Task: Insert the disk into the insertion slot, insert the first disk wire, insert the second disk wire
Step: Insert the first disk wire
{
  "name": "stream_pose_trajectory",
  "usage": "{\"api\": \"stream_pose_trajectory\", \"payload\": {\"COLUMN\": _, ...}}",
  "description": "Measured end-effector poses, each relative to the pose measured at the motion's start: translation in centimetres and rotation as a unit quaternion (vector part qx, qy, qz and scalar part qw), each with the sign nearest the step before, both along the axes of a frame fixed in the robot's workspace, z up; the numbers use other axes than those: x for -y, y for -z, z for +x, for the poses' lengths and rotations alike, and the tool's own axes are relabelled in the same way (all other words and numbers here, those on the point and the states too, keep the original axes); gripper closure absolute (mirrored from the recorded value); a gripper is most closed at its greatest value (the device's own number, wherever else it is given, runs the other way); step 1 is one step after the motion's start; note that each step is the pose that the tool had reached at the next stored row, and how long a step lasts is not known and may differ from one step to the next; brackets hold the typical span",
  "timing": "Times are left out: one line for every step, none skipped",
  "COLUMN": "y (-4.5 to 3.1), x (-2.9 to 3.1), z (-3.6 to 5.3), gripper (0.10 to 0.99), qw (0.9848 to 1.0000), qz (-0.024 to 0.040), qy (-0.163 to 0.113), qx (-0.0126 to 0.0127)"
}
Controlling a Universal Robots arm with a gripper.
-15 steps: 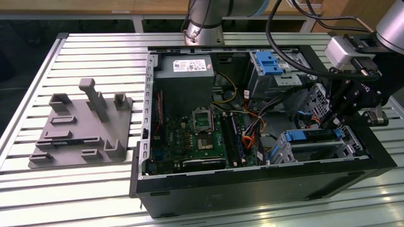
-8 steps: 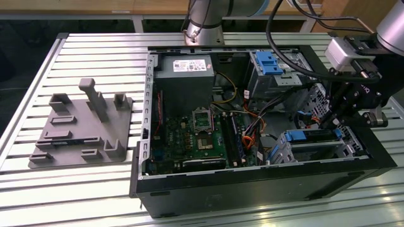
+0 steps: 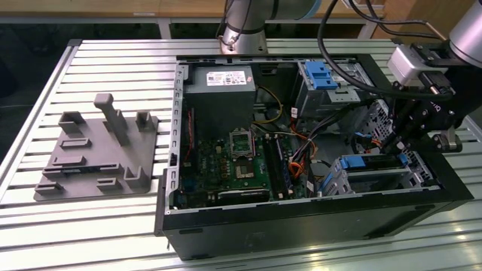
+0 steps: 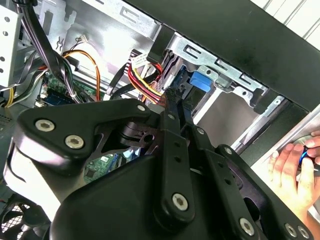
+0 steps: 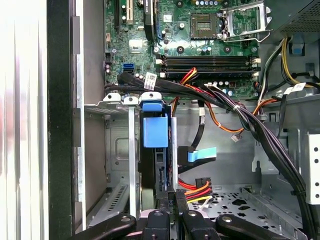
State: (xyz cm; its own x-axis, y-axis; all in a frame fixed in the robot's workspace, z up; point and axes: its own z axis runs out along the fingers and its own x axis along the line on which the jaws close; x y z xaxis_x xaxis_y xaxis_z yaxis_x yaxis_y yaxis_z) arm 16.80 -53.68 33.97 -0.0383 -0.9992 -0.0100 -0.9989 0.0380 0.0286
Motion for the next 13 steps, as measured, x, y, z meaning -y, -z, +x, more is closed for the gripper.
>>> {"api": "stream_pose_trajectory", "payload": {"y": 0.00, "x": 0.02, "z": 0.00, "gripper": 0.922, "qw": 1.0000, "qz": 0.0000, "qy": 0.000, "qx": 0.0000}}
{"api": "stream_pose_trajectory", "payload": {"y": 0.01, "x": 0.04, "z": 0.00, "gripper": 0.922, "qw": 1.0000, "qz": -0.0001, "qy": 0.000, "qx": 0.0000}}
{"api": "stream_pose_trajectory", "payload": {"y": 0.02, "x": 0.06, "z": 0.00, "gripper": 0.922, "qw": 1.0000, "qz": -0.0001, "qy": 0.000, "qx": 0.0000}}
{"api": "stream_pose_trajectory", "payload": {"y": 0.02, "x": 0.08, "z": 0.00, "gripper": 0.922, "qw": 1.0000, "qz": -0.0001, "qy": 0.000, "qx": 0.0000}}
{"api": "stream_pose_trajectory", "payload": {"y": 0.03, "x": 0.10, "z": 0.00, "gripper": 0.922, "qw": 1.0000, "qz": -0.0001, "qy": 0.000, "qx": 0.0000}}
{"api": "stream_pose_trajectory", "payload": {"y": 0.05, "x": 0.11, "z": 0.00, "gripper": 0.922, "qw": 1.0000, "qz": 0.0000, "qy": 0.000, "qx": 0.0000}}
{"api": "stream_pose_trajectory", "payload": {"y": 0.06, "x": 0.13, "z": 0.00, "gripper": 0.922, "qw": 1.0000, "qz": -0.0001, "qy": 0.000, "qx": 0.0000}}
{"api": "stream_pose_trajectory", "payload": {"y": 0.07, "x": 0.15, "z": 0.00, "gripper": 0.922, "qw": 1.0000, "qz": -0.0001, "qy": 0.000, "qx": 0.0000}}
{"api": "stream_pose_trajectory", "payload": {"y": 0.09, "x": 0.17, "z": 0.00, "gripper": 0.922, "qw": 1.0000, "qz": 0.0000, "qy": 0.000, "qx": 0.0000}}
{"api": "stream_pose_trajectory", "payload": {"y": 0.10, "x": 0.19, "z": 0.00, "gripper": 0.922, "qw": 1.0000, "qz": -0.0001, "qy": 0.000, "qx": 0.0000}}
{"api": "stream_pose_trajectory", "payload": {"y": 0.11, "x": 0.21, "z": 0.00, "gripper": 0.922, "qw": 1.0000, "qz": -0.0001, "qy": 0.000, "qx": 0.0000}}
{"api": "stream_pose_trajectory", "payload": {"y": 0.13, "x": 0.24, "z": 0.00, "gripper": 0.922, "qw": 1.0000, "qz": -0.0001, "qy": 0.000, "qx": 0.0000}}
{"api": "stream_pose_trajectory", "payload": {"y": 0.14, "x": 0.25, "z": 0.00, "gripper": 0.922, "qw": 1.0000, "qz": -0.0001, "qy": 0.000, "qx": 0.0000}}
